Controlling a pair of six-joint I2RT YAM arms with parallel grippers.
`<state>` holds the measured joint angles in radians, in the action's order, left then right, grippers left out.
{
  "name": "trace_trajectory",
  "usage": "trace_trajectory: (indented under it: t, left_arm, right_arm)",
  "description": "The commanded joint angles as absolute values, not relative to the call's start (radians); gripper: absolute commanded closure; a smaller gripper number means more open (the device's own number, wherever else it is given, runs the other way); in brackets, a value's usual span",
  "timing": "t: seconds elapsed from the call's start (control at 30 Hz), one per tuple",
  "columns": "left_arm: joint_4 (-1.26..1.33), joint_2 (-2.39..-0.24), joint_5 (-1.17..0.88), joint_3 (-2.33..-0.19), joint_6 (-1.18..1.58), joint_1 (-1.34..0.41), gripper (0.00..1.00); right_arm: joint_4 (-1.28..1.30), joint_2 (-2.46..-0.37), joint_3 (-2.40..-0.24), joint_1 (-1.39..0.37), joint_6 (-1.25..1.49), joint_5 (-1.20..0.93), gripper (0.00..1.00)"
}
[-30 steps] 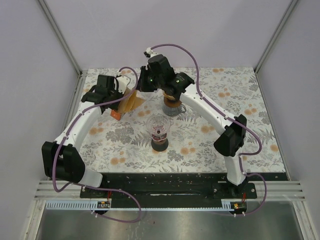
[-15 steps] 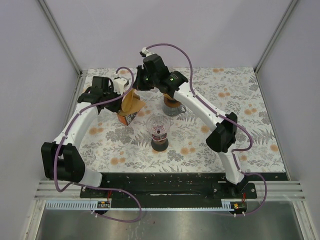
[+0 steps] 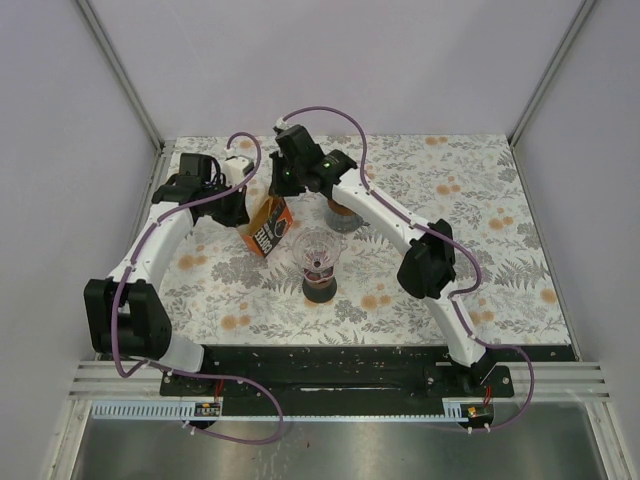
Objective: Place the coffee filter in the dripper
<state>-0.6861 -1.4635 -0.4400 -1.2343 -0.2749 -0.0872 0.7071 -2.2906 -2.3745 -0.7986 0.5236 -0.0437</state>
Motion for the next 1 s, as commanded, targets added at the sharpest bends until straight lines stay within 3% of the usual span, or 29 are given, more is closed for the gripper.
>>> trace_trajectory:
  t: [0.0, 0.3, 0.97]
  left_arm:
    - [-0.672, -1.485, -0.486, -1.259, -0.256, -0.072, 1.0]
    - [-0.675, -1.511, -0.46, -1.252, -0.267, -0.071, 1.0]
    - [-0.675, -1.509, -0.474, -1.243, -0.284, -0.072, 1.0]
  right_arm:
    - [0.749, -2.302, -2.425, -0.813, 0.482, -0.008, 1.0]
    - [0.741, -2.301, -2.5, -0.822, 0.476, -0.028, 1.0]
    - [0.626, -2.194, -2.432, -0.822, 0.492, 0.034, 1.0]
